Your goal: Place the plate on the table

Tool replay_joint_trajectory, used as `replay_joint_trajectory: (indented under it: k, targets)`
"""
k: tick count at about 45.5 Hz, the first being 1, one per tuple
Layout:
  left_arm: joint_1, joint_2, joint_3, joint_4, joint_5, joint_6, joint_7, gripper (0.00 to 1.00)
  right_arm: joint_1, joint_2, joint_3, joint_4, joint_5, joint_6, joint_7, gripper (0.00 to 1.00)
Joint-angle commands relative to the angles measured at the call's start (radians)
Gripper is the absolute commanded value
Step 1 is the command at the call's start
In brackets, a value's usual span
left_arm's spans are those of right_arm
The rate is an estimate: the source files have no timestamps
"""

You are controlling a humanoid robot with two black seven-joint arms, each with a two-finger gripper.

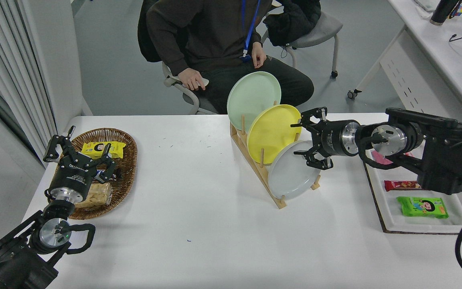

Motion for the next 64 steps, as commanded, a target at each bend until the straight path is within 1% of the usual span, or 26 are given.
replay_joint_trajectory:
  k: [1,3,13,22,30,51,55,64]
  targets:
    - [0.0,0.0,0.0,0.0,0.0,0.0,-0.001,0.98,-0.005,-0.001,0.007,0.004,0.007,-0.001,-0.021,0.55]
    - [0.0,0.0,0.0,0.0,0.0,0.0,0.001,0.98,-0.006,-0.002,0.007,0.004,0.007,-0.001,-0.024,0.53]
    - [0.0,0.0,0.0,0.0,0.0,0.0,-0.001,0.98,-0.006,-0.008,0.009,0.011,0.011,-0.001,-0.048,0.52]
    - [0.0,0.0,0.0,0.0,0.0,0.0,-0.001,0.98,-0.005,-0.017,0.01,0.014,0.02,-0.001,-0.053,0.5]
    - [0.0,0.0,0.0,0.0,0.0,0.0,0.001,0.98,-0.002,-0.037,0.017,0.018,0.02,-0.001,-0.071,0.44]
    - [0.0,0.0,0.0,0.0,0.0,0.0,0.001,0.98,-0.003,-0.04,0.018,0.009,0.013,-0.004,-0.071,0.42]
    - [0.0,0.0,0.001,0.0,0.0,0.0,0.001,0.98,-0.005,-0.04,0.018,0.011,0.013,-0.004,-0.071,0.39]
    - [0.0,0.0,0.001,0.0,0.0,0.0,-0.001,0.98,-0.003,-0.04,0.021,0.004,0.014,-0.004,-0.071,0.36]
